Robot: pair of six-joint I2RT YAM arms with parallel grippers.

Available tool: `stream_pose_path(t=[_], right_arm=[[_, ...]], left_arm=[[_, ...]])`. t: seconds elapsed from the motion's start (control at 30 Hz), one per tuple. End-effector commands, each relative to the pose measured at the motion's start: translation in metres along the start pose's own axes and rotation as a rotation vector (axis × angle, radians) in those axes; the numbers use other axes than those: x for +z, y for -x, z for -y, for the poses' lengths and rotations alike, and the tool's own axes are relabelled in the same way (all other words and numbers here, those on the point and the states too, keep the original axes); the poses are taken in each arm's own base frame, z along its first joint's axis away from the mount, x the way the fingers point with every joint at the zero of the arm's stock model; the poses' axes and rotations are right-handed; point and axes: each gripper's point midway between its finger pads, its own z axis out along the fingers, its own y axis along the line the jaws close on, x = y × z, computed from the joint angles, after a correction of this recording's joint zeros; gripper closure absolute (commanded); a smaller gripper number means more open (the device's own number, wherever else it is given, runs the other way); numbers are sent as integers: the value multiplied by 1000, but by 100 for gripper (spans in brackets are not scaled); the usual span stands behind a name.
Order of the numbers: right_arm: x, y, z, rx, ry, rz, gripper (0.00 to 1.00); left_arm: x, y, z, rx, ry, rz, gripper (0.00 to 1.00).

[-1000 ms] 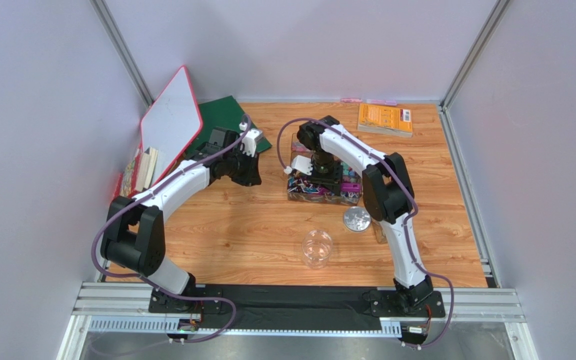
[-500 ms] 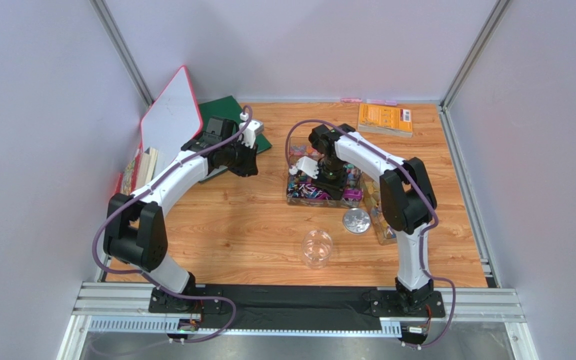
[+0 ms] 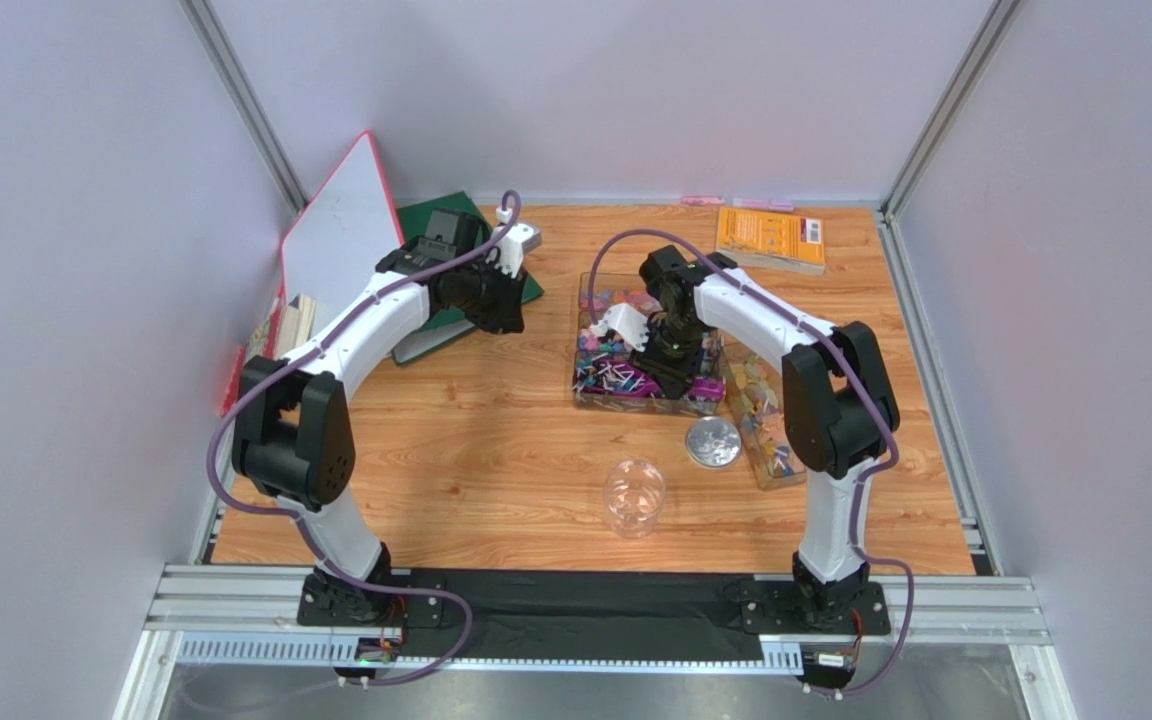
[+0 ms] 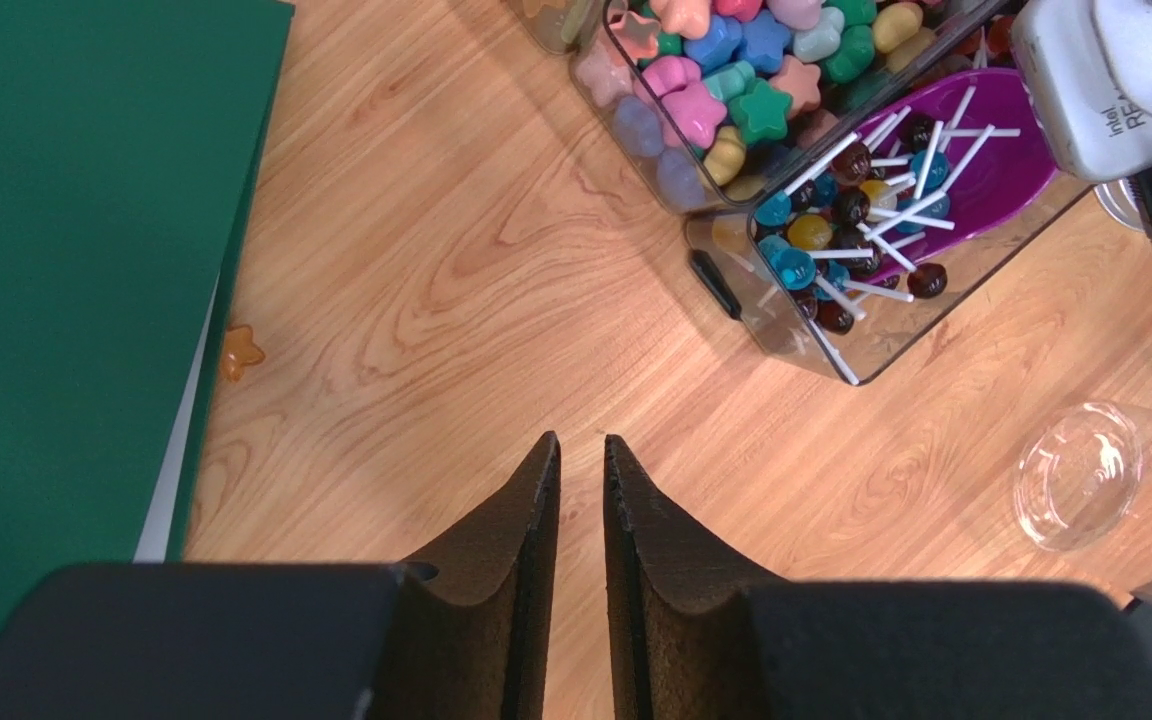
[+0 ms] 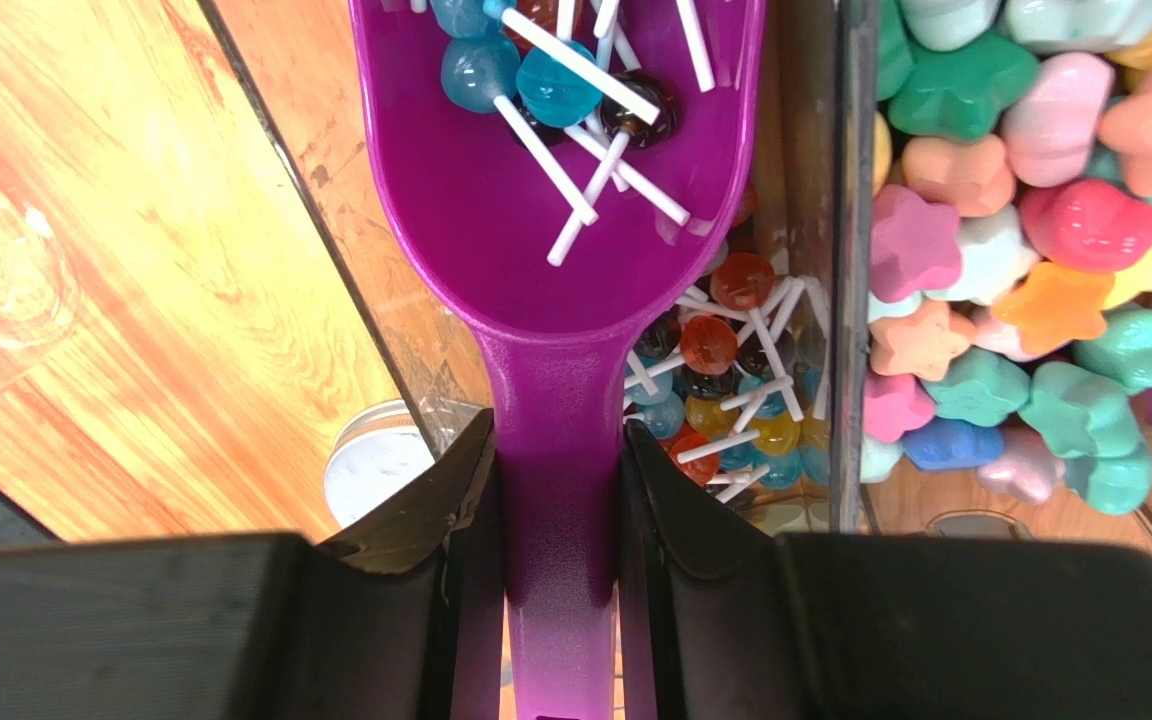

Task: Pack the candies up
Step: Scoop the fake candies from the storage box.

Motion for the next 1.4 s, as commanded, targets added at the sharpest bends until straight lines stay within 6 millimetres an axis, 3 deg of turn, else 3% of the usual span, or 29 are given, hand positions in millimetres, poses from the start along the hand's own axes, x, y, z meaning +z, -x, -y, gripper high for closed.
stream_pose_path(t=[0.0, 0.23, 0.8, 1.07, 1.37], right_arm=[[-28, 36, 11, 14, -92, 193, 100], [-38, 35, 15, 28, -131, 223, 100], [-23, -5, 14, 60, -135, 140, 100], [-25, -12, 13, 38, -140, 138, 100], [-39, -17, 10, 37, -123, 248, 100]], left_arm=[[-4, 12, -1, 31, -12, 20, 77], [-4, 12, 0, 35, -19, 20, 77], [2, 19, 2, 25, -43, 34, 77], [1, 18, 1, 32, -35, 34, 77], [-3, 18, 0, 57, -30, 27, 77]])
